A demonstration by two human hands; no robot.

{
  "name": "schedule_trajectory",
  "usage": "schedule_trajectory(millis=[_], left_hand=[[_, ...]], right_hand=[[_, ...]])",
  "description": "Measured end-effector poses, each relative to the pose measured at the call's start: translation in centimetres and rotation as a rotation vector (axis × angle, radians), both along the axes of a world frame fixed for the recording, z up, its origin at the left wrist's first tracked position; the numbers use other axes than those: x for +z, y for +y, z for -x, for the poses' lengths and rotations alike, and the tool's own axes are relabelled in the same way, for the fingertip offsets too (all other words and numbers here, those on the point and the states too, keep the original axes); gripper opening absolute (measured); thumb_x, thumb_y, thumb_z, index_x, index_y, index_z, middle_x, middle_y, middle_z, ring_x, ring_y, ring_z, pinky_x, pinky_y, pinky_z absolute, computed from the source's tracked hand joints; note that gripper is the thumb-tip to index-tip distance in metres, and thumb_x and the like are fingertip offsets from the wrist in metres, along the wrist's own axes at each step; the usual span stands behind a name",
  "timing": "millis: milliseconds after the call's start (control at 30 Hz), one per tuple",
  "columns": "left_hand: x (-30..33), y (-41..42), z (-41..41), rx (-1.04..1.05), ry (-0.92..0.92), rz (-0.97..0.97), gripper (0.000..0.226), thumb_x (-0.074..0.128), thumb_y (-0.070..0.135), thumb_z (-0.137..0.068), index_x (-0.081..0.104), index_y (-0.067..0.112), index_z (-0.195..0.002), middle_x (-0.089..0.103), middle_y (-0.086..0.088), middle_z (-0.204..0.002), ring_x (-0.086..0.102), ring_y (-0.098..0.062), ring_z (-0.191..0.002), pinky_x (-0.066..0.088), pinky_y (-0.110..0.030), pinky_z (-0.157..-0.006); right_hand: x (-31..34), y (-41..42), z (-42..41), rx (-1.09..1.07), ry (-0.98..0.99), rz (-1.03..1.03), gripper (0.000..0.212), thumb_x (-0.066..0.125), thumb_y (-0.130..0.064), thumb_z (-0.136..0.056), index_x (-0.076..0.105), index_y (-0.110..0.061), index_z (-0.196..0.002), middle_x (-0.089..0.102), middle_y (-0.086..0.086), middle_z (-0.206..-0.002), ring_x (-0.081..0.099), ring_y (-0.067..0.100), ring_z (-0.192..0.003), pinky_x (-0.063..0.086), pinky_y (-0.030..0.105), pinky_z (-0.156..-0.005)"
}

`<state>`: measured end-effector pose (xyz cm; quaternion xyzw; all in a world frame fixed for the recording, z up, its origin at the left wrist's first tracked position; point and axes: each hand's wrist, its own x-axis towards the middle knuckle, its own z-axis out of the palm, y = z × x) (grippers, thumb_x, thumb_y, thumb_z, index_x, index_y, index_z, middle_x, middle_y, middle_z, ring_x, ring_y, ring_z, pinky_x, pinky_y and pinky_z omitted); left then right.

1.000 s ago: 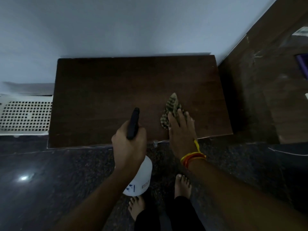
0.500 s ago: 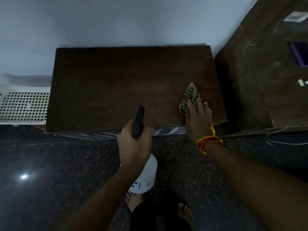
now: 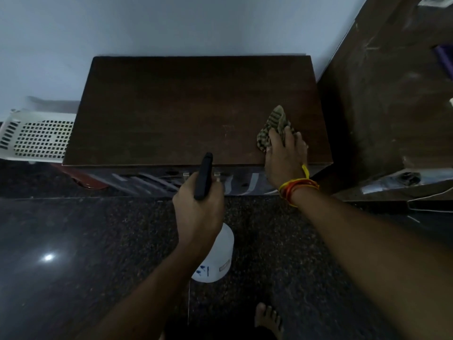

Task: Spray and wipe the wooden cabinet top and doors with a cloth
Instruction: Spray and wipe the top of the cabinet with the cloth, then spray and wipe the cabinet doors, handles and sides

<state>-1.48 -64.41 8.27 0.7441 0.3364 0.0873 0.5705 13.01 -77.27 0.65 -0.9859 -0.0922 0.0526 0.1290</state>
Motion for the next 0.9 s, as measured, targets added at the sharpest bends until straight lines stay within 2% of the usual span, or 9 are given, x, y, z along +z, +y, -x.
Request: schedule_trajectory(millis=[133, 267, 400, 533, 633, 700, 900], left_hand=[[-2.3, 0.4, 0.8, -0.02, -0.03, 0.015, 0.029, 0.055, 0.013, -0.093, 0.044, 0.014, -0.066, 0.04, -0.009, -0.059, 0.034, -0.02, -0.053, 0.03, -0.033, -0.047], [-5.4, 1.1, 1.8, -0.055, -0.11, 0.009, 0.033, 0.055, 0.01, -0.092, 0.04, 0.013, -0.063, 0.034, -0.006, -0.054, 0.031, -0.02, -0.05, 0.027, -0.033, -0.046], [-8.9, 1.5, 2.6, -0.042, -0.174, 0.012, 0.03, 0.054, 0.007, -0.091, 0.039, 0.008, -0.065, 0.033, -0.006, -0.054, 0.029, -0.02, -0.05, 0.027, -0.034, -0.045], [-12.5, 1.4, 2.9, -0.071, -0.234, -0.005, 0.034, 0.054, 0.007, -0.091, 0.04, 0.014, -0.061, 0.034, -0.003, -0.051, 0.029, -0.021, -0.048, 0.027, -0.031, -0.043], [-14.8, 1.5, 3.2, -0.072, -0.286, 0.009, 0.025, 0.054, 0.006, -0.091, 0.046, 0.005, -0.067, 0.036, -0.009, -0.053, 0.03, -0.021, -0.048, 0.029, -0.034, -0.044], [-16.2, 1.7, 3.2, -0.06, -0.315, -0.005, 0.025, 0.054, 0.006, -0.091, 0.047, 0.006, -0.067, 0.037, -0.007, -0.053, 0.031, -0.021, -0.047, 0.029, -0.034, -0.044], [-18.8, 2.9, 2.9, -0.038, -0.417, -0.075, 0.03, 0.052, 0.005, -0.092, 0.039, 0.001, -0.065, 0.034, -0.011, -0.053, 0.026, -0.017, -0.046, 0.025, -0.022, -0.041]], right_hand=[[-0.8, 0.4, 0.2, -0.026, -0.076, -0.018, 0.043, 0.043, -0.025, -0.095, 0.041, -0.02, -0.138, 0.031, 0.018, -0.149, 0.021, 0.044, -0.138, 0.018, 0.055, -0.113], [-1.8, 1.3, 0.2, -0.099, -0.246, -0.035, 0.044, 0.034, -0.028, -0.081, 0.056, -0.017, -0.118, 0.052, 0.021, -0.129, 0.04, 0.046, -0.123, 0.031, 0.058, -0.104], [-2.7, 1.6, -0.2, -0.147, -0.291, -0.038, 0.038, 0.037, -0.027, -0.085, 0.057, -0.015, -0.115, 0.053, 0.022, -0.125, 0.041, 0.045, -0.122, 0.03, 0.056, -0.104], [-2.8, 1.4, -0.8, -0.099, -0.36, -0.052, 0.043, 0.033, -0.033, -0.08, 0.057, -0.012, -0.109, 0.056, 0.023, -0.115, 0.048, 0.045, -0.112, 0.036, 0.054, -0.1], [-2.5, 1.5, -1.0, -0.094, -0.365, -0.058, 0.039, 0.04, -0.03, -0.085, 0.056, -0.013, -0.117, 0.054, 0.024, -0.121, 0.048, 0.046, -0.112, 0.037, 0.05, -0.101], [-2.5, 1.5, -1.1, -0.093, -0.342, -0.04, 0.038, 0.043, -0.026, -0.089, 0.052, -0.014, -0.124, 0.051, 0.024, -0.125, 0.047, 0.047, -0.113, 0.036, 0.048, -0.1], [-1.8, 1.3, -1.8, -0.02, -0.322, -0.029, 0.04, 0.045, -0.017, -0.09, 0.049, -0.012, -0.129, 0.052, 0.025, -0.128, 0.048, 0.046, -0.116, 0.04, 0.046, -0.097]])
